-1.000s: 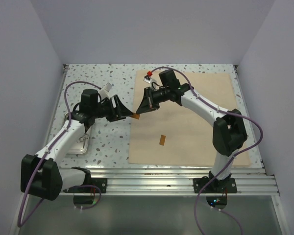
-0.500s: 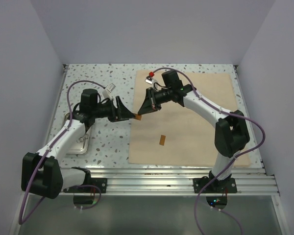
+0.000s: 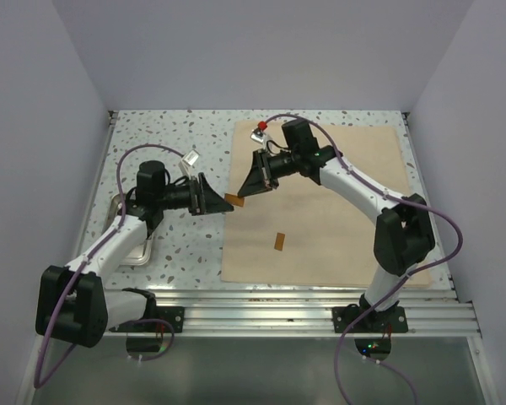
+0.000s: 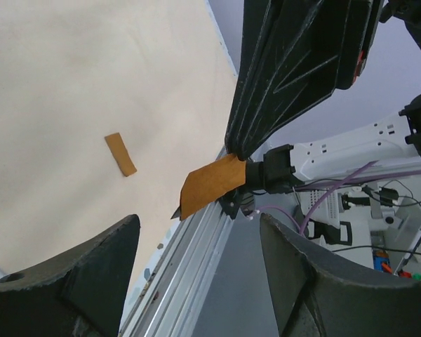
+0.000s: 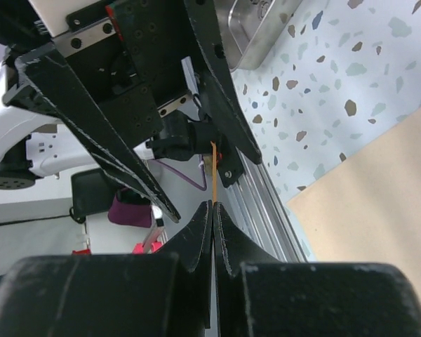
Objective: Prepare the surgical pack
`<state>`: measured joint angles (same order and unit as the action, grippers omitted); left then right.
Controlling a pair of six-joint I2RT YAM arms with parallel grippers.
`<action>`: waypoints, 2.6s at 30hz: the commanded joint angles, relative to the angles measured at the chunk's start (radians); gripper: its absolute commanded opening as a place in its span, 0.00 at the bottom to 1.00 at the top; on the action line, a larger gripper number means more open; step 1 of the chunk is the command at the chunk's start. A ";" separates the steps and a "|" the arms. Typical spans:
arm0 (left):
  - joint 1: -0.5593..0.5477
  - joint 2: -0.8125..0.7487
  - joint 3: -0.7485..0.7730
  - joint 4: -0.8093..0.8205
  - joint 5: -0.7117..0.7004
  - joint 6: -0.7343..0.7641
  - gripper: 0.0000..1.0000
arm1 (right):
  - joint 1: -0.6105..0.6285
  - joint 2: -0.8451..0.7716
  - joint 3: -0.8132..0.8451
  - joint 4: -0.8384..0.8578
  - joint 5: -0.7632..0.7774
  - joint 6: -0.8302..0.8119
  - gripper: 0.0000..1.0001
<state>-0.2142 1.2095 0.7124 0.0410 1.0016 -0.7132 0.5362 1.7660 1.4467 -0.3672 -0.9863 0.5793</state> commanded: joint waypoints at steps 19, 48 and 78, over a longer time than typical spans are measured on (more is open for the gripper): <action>0.013 -0.031 -0.096 0.470 0.149 -0.292 0.58 | 0.011 -0.089 -0.034 0.027 -0.081 -0.030 0.00; 0.361 -0.007 0.213 -0.688 -0.729 0.454 0.00 | -0.015 -0.043 0.003 -0.458 0.344 -0.231 0.83; 0.582 0.125 0.289 -0.716 -0.905 0.410 0.99 | -0.016 0.196 -0.043 -0.555 0.687 -0.205 0.60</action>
<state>0.3855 1.4094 0.9478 -0.6575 0.1497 -0.2581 0.5205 1.9476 1.3792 -0.9058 -0.3565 0.3359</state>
